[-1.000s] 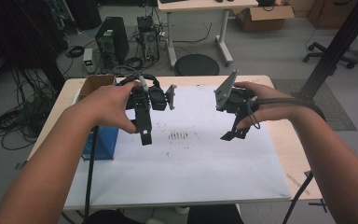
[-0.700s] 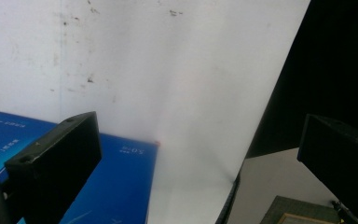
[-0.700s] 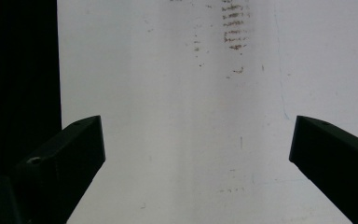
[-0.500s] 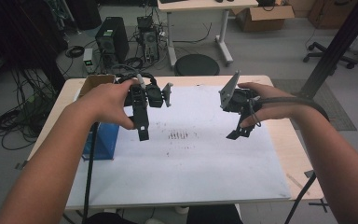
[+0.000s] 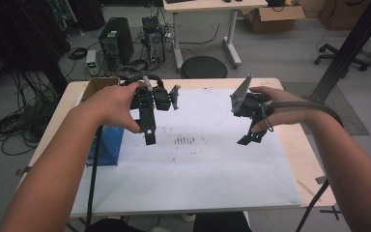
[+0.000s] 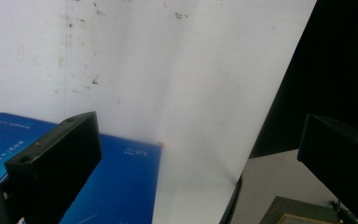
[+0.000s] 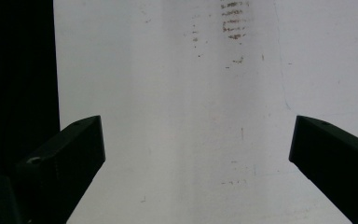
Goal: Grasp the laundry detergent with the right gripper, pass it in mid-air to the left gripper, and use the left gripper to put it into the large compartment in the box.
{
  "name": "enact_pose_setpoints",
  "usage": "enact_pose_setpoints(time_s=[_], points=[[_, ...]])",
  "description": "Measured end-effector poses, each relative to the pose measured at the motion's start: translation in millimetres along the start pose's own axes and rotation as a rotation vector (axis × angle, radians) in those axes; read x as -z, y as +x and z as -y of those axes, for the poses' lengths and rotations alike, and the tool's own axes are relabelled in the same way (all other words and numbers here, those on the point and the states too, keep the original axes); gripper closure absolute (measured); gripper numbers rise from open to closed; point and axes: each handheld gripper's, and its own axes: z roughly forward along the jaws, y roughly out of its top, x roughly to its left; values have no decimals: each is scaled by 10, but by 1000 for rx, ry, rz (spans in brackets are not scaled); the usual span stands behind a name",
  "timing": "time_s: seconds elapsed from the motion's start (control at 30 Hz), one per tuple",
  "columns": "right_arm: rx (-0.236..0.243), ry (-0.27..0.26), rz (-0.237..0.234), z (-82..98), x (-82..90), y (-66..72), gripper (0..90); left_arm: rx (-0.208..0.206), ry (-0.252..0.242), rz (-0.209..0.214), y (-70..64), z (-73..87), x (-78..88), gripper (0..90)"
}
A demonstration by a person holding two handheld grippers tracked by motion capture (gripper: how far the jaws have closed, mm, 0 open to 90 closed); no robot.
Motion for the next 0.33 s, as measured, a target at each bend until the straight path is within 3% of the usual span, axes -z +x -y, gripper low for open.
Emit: enact_pose_setpoints(time_s=[0.33], points=[[-5, -27, 12, 46, 41, 17, 34, 21, 9, -9, -56, 18, 1, 2]])
